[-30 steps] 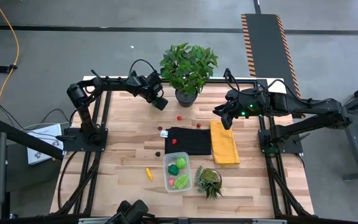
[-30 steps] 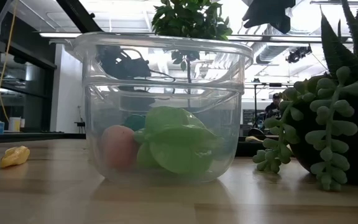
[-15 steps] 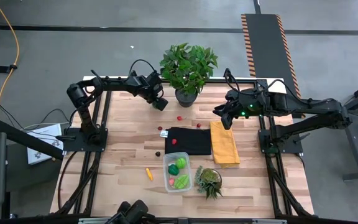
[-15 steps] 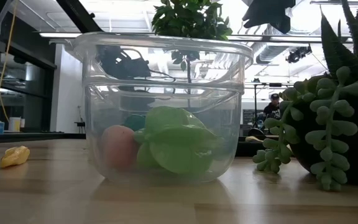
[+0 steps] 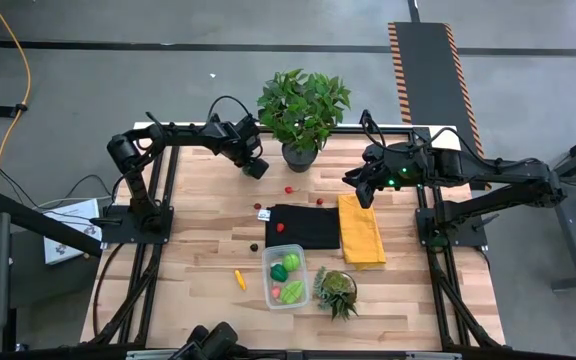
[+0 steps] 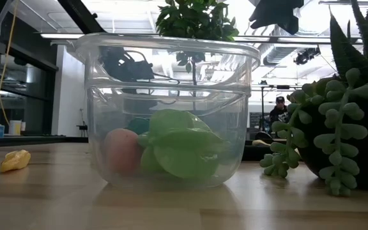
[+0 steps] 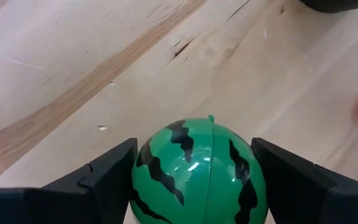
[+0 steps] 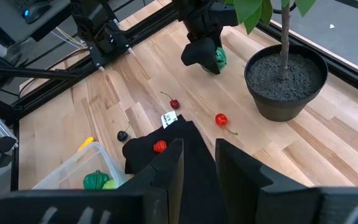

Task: Pick and placing Produce into tupperware
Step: Put the watermelon into the bin

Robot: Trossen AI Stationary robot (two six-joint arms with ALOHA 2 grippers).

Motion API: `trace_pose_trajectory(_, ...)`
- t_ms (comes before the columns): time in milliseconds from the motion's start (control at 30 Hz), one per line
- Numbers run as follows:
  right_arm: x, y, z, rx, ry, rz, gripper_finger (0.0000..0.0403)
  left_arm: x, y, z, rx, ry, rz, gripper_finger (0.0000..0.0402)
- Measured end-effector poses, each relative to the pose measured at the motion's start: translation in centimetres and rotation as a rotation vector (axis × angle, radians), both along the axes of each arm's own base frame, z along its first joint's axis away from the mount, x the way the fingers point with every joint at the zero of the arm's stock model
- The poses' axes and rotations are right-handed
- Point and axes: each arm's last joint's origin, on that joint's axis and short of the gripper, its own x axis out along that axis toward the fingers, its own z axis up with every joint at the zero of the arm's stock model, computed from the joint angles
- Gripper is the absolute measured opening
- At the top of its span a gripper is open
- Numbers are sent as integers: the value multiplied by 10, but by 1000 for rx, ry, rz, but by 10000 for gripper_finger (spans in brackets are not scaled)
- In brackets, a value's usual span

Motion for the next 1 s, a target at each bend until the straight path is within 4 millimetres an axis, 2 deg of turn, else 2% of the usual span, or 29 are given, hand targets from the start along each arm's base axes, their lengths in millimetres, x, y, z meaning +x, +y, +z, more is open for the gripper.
trace_pose_trajectory(233, 0, 0, 0, 0, 0, 0, 83, -1, -1, 0, -8, 8, 0, 306)
trace_pose_trajectory(433, 0, 0, 0, 0, 0, 0, 83, -1, -1, -1, -9, 8, 0, 278)
trace_pose_trajectory(533, 0, 0, 0, 0, 0, 0, 83, -1, -1, -1, -10, 9, 0, 277)
trace_pose_trajectory(767, 0, 0, 0, 0, 0, 0, 83, -2, -1, -1, -11, 22, 3, 309)
trace_pose_trajectory(1000, 0, 0, 0, 1, 0, 0, 83, -2, -1, -1, -8, 23, 4, 276)
